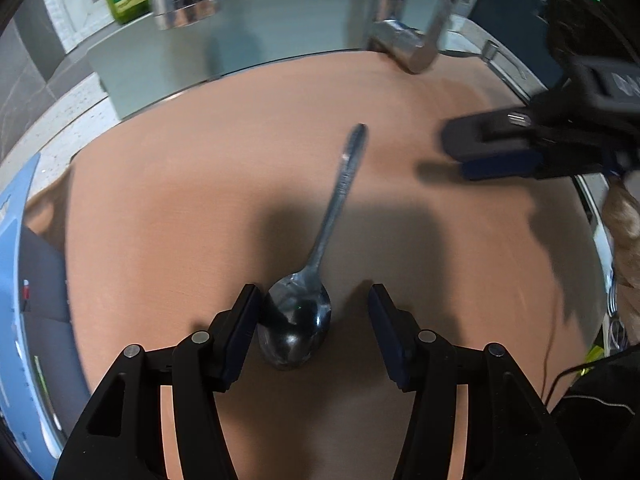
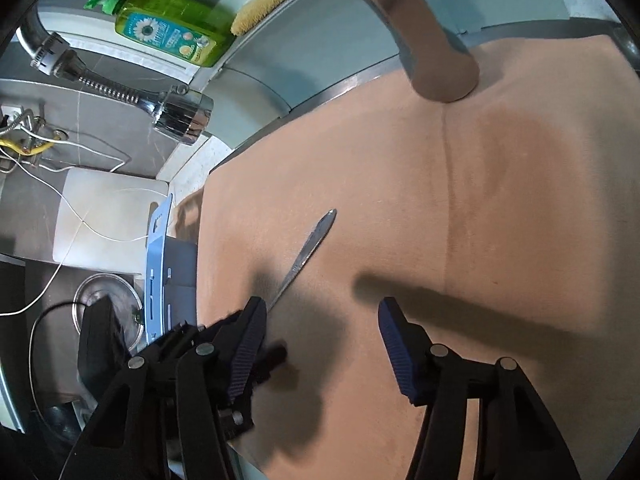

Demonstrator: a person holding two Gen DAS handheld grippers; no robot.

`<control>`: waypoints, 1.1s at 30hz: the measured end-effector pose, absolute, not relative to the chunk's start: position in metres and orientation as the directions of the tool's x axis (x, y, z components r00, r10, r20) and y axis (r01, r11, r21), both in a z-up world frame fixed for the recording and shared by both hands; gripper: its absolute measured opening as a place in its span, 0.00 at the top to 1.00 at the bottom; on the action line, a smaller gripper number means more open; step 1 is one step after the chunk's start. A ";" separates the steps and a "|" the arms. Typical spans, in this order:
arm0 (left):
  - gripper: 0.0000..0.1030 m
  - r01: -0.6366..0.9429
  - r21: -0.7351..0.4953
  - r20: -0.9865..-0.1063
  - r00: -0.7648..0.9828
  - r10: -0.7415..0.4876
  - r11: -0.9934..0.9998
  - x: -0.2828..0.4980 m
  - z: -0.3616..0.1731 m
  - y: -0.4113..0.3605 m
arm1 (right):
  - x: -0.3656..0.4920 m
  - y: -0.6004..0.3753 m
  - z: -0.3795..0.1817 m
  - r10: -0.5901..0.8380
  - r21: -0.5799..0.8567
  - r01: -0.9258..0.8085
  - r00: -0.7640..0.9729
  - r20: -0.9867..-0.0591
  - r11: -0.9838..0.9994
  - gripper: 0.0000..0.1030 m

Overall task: Organize utensils
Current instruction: 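Close the left tool on the silver spoon bowl while the right tool grips its handle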

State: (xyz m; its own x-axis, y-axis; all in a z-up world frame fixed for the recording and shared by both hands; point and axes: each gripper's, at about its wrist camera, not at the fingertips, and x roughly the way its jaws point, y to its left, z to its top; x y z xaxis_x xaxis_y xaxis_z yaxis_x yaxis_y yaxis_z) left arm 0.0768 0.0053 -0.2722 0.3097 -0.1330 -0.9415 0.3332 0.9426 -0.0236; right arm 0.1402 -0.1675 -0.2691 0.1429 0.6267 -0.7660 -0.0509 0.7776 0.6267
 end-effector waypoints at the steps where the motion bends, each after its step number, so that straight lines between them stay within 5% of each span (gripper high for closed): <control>1: 0.48 0.344 -0.032 -0.940 0.307 -0.145 0.938 0.074 -0.272 0.000 | 0.141 -0.166 -0.271 0.629 0.629 -0.048 0.136 -0.766 0.776 0.50; 13: 0.48 0.395 -0.012 -0.938 0.314 -0.147 0.918 0.070 -0.274 -0.024 | 0.150 -0.156 -0.282 0.610 0.611 -0.033 0.120 -0.783 0.791 0.52; 19: 0.69 0.392 -0.032 -0.938 0.306 -0.163 0.919 0.070 -0.270 -0.017 | 0.149 -0.158 -0.282 0.612 0.614 -0.027 0.124 -0.781 0.789 0.52; 33: 0.69 0.280 -0.106 -0.923 0.329 -0.199 0.954 0.060 -0.259 0.019 | 0.147 -0.155 -0.280 0.601 0.601 -0.039 0.125 -0.790 0.798 0.53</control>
State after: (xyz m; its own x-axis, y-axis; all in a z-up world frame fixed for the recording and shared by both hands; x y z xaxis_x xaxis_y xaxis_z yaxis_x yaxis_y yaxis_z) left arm 0.0603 0.0191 -0.2587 0.3292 -0.1992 -0.9230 0.2800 0.9541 -0.1061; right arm 0.1470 -0.1555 -0.2803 0.1249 0.6008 -0.7896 -0.0390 0.7982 0.6012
